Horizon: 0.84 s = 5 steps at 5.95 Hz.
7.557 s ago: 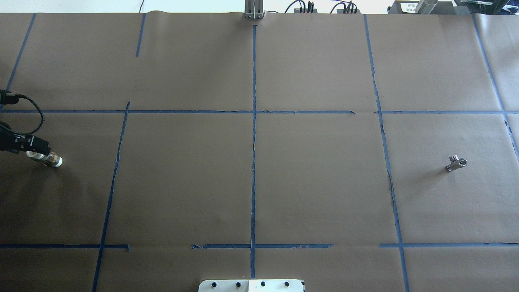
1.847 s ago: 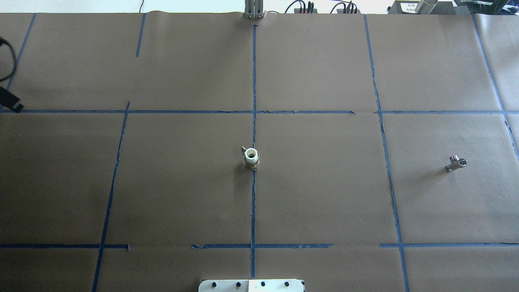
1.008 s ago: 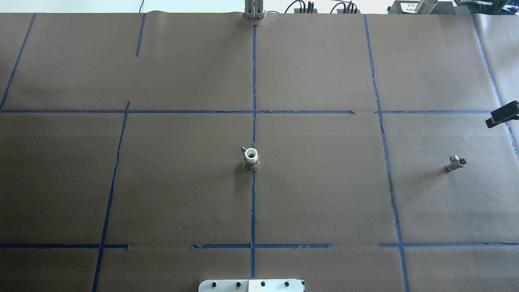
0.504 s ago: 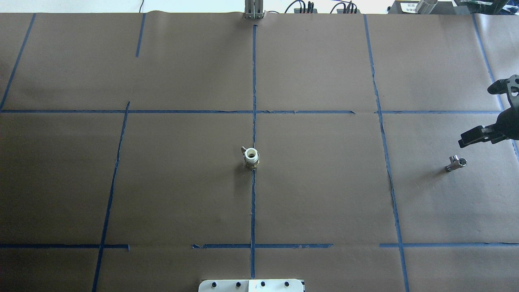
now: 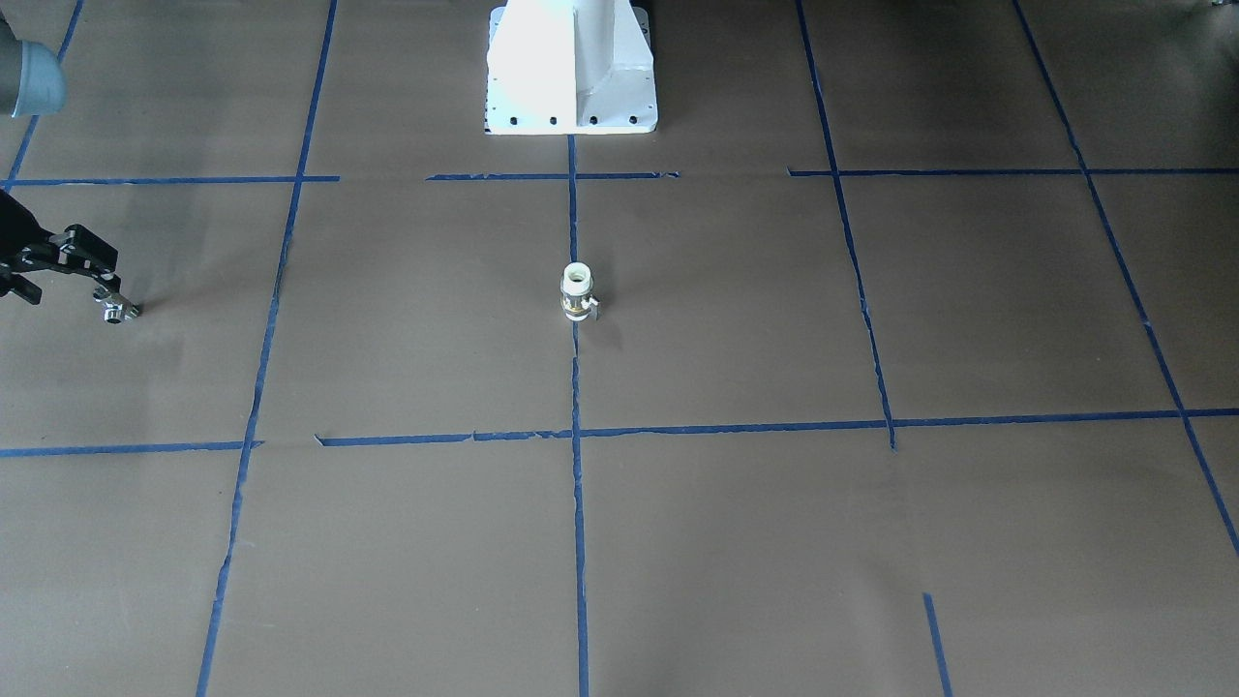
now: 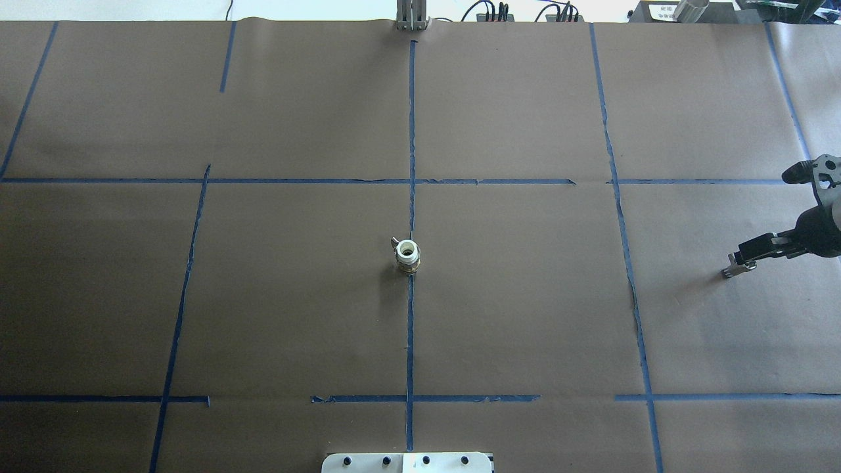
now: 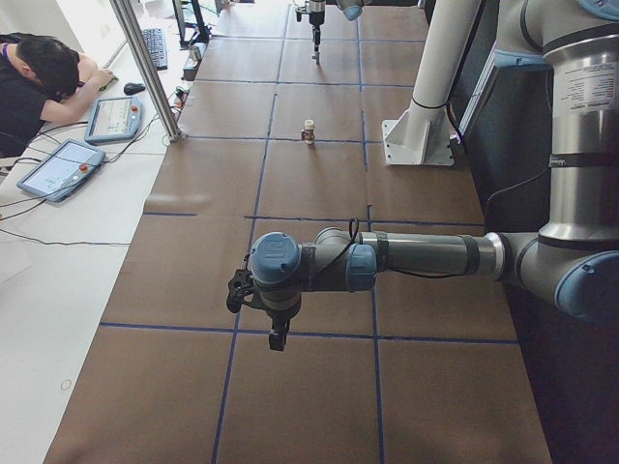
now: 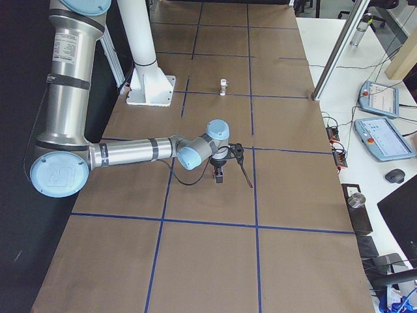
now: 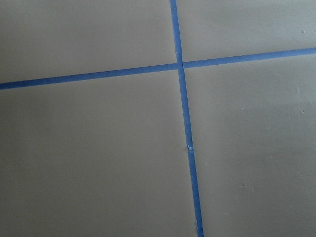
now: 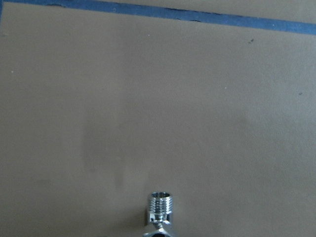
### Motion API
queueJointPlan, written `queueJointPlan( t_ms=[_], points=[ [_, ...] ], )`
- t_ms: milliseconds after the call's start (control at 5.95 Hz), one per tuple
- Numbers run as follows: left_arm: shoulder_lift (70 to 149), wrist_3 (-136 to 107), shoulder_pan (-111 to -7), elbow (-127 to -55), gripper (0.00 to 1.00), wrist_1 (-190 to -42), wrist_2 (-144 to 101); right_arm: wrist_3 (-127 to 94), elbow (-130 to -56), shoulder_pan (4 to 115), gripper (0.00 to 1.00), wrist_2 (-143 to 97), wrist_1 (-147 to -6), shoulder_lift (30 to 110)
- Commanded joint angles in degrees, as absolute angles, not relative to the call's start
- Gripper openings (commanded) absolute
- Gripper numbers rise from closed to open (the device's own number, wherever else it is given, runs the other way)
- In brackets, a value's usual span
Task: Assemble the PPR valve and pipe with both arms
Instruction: 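Lower the right gripper onto the chrome valve piece and grasp it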
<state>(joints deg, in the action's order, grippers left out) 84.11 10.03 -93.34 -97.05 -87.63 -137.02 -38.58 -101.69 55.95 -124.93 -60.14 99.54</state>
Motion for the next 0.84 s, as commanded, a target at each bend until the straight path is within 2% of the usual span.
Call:
queueJointPlan(
  t_ms=[0, 672],
  points=[
    [84.02, 10.02, -93.34, -96.94, 1.00, -87.63, -137.02, -39.20, -100.82, 54.15, 1.00, -123.75, -59.50, 99.15],
    [84.11, 10.02, -93.34, -96.68, 1.00, -87.63, -137.02, -39.20, -100.02, 53.00, 1.00, -123.57, -59.50, 98.96]
  ],
)
